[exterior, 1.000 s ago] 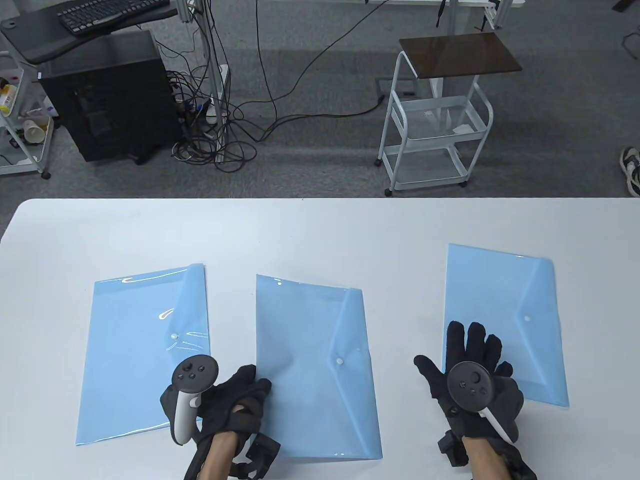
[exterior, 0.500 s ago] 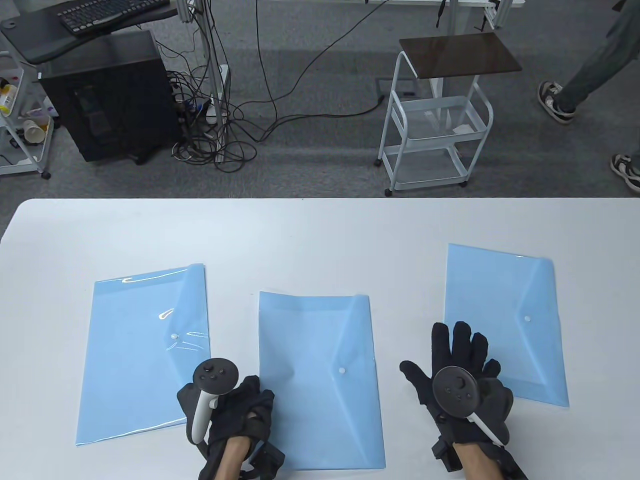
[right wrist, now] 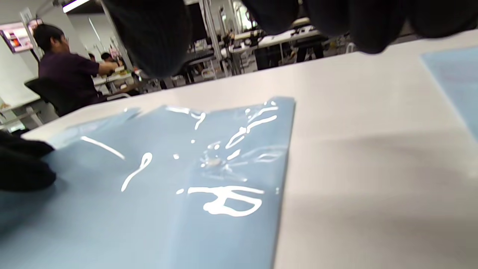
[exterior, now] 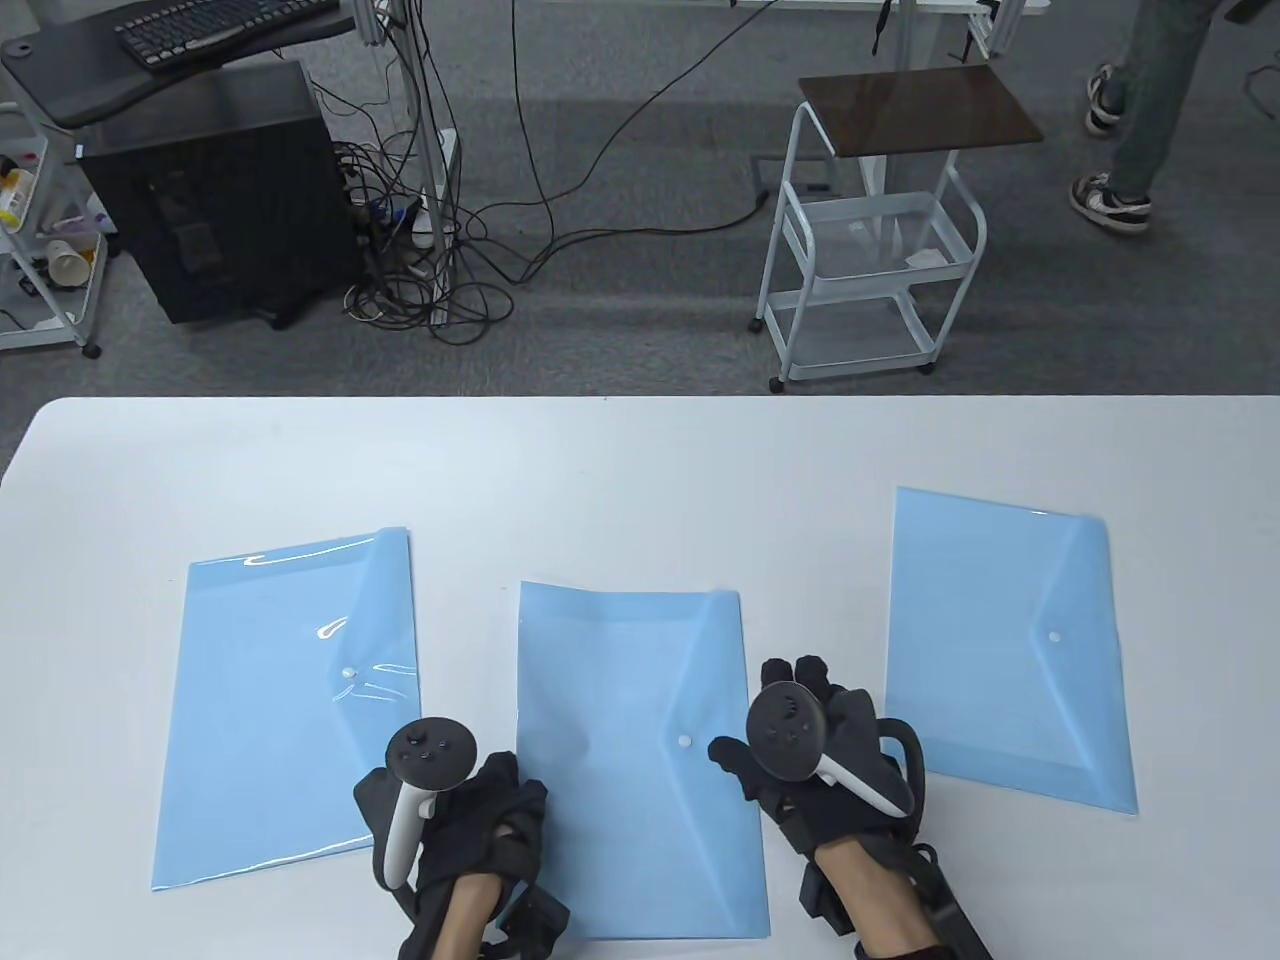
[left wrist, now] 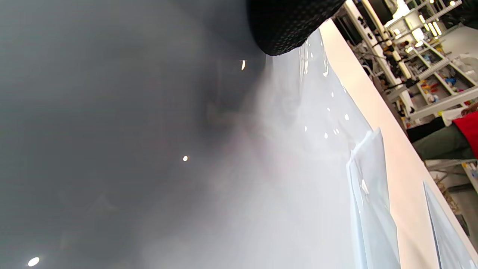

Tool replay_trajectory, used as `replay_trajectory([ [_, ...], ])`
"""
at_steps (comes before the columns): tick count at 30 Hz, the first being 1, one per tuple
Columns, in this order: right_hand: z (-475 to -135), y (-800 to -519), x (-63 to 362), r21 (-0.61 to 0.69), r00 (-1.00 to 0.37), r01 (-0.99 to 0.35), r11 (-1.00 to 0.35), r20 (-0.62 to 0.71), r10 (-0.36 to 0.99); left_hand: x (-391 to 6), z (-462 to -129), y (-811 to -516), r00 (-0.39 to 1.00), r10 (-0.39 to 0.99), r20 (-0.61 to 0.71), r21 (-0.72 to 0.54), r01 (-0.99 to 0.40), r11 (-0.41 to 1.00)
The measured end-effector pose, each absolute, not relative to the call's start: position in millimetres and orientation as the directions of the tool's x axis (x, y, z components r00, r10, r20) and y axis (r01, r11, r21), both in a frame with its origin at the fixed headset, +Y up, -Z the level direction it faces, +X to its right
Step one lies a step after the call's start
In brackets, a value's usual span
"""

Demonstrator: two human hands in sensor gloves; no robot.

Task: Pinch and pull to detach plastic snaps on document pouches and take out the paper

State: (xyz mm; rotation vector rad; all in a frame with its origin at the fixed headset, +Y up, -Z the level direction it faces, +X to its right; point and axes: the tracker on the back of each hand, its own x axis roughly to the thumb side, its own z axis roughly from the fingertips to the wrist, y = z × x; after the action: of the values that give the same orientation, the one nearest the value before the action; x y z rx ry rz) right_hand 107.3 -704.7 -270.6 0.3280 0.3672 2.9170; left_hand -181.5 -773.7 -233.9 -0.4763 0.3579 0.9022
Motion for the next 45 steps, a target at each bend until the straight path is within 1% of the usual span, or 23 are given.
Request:
replay_trajectory([
  [4,-278,-718,83,0.343,-0.959,-0.093,-0.935,0.220,0.176,-181,-234,-774,0.571,0.662,-0.485,-0.245,-0.815,0.524],
  [8,-286,-734,66,0.448,-0.952,-0.079,-0.890,0.232,0.202,-181,-233,-774,0.564,0.668,-0.486,-0.252,-0.822,0.510],
  [14,-292,-752,49,0.493,-0.963,0.029,-0.869,0.247,0.108,-181,-234,-774,0.572,0.665,-0.480,-0.255,-0.816,0.518],
  [18,-294,-764,39,0.514,-0.969,0.077,-0.854,0.240,0.057,-180,-234,-774,0.577,0.663,-0.476,-0.256,-0.813,0.523],
  [21,-293,-771,30,0.482,-0.960,0.171,-0.859,0.276,-0.036,-180,-234,-774,0.577,0.664,-0.475,-0.257,-0.813,0.522],
  [25,-293,-775,19,0.433,-0.953,0.221,-0.874,0.285,-0.100,-180,-234,-774,0.581,0.661,-0.475,-0.261,-0.810,0.525],
  [28,-292,-781,11,0.357,-0.935,0.292,-0.888,0.303,-0.186,-180,-234,-774,0.582,0.660,-0.474,-0.261,-0.809,0.526],
  [29,-291,-784,5,0.324,-0.917,0.344,-0.881,0.320,-0.240,-180,-234,-774,0.584,0.660,-0.474,-0.263,-0.808,0.527],
  [31,-291,-787,0,0.300,-0.898,0.393,-0.869,0.328,-0.293,-180,-234,-774,0.580,0.661,-0.476,-0.264,-0.812,0.521],
  [33,-292,-789,-2,0.280,-0.892,0.406,-0.870,0.327,-0.311,-181,-234,-775,0.574,0.664,-0.480,-0.263,-0.816,0.515],
  [36,-295,-788,-2,0.216,-0.883,0.422,-0.880,0.318,-0.345,-180,-234,-775,0.576,0.662,-0.480,-0.263,-0.814,0.518],
  [42,-299,-784,5,0.223,-0.909,0.365,-0.904,0.296,-0.294,-180,-234,-775,0.582,0.658,-0.478,-0.263,-0.809,0.525],
  [44,-300,-785,6,0.204,-0.907,0.365,-0.908,0.296,-0.298,-180,-234,-775,0.584,0.656,-0.478,-0.263,-0.808,0.528],
  [45,-298,-784,8,0.172,-0.905,0.367,-0.914,0.296,-0.307,-181,-235,-775,0.585,0.655,-0.479,-0.266,-0.808,0.527],
])
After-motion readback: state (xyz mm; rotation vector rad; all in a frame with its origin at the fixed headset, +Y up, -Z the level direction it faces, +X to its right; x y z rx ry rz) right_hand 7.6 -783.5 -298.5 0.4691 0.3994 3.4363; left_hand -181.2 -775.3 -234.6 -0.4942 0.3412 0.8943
